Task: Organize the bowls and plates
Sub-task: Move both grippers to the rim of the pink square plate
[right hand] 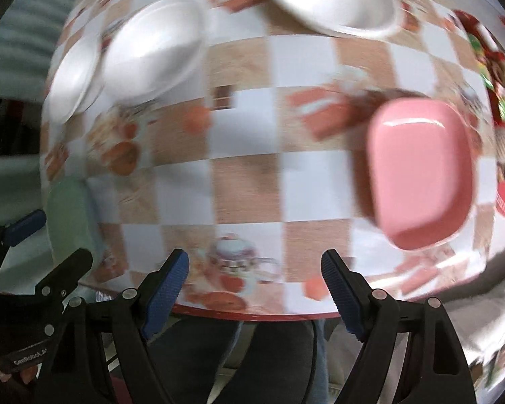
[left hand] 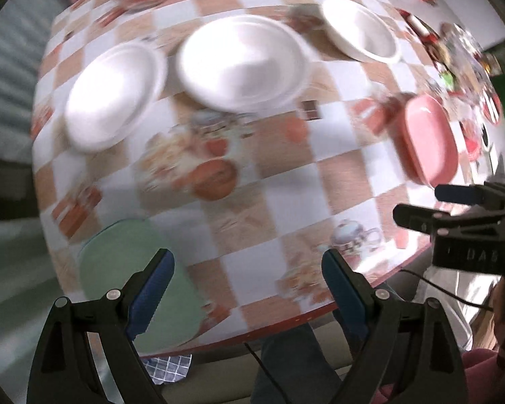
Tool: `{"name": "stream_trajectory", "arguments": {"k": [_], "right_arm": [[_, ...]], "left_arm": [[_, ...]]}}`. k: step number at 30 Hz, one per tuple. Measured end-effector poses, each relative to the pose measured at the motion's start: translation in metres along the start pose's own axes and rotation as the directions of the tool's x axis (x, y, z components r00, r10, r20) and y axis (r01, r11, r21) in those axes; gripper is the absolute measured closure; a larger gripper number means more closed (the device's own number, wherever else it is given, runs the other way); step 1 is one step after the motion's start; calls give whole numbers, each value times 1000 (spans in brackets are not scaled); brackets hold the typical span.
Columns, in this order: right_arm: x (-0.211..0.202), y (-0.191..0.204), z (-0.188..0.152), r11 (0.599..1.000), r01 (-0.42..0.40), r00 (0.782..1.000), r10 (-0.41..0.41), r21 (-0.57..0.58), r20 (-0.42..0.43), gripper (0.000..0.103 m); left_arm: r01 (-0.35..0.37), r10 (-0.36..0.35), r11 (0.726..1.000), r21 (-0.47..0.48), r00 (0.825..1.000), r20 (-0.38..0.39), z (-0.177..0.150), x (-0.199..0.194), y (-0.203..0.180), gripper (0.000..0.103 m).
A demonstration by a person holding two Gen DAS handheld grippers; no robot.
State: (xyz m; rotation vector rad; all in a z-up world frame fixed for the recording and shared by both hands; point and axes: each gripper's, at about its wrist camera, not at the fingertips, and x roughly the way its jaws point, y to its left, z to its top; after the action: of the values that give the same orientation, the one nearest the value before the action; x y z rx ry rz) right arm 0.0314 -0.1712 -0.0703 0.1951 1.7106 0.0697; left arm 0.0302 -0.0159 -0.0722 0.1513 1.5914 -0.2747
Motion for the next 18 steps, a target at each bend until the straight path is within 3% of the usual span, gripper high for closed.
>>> {"name": "stream_trajectory", "arguments": {"k": [6, 18], "right_arm": [[-8, -61, 4, 996, 28, 1000, -29, 83, 6, 21], [-14, -158, 15, 975, 111, 994, -110, 191, -15, 21]], "left_arm": [[22, -20, 998, 63, 999, -25, 25, 10, -42, 12], [94, -87, 995, 38, 985, -148, 63, 47, -111, 12]]}}
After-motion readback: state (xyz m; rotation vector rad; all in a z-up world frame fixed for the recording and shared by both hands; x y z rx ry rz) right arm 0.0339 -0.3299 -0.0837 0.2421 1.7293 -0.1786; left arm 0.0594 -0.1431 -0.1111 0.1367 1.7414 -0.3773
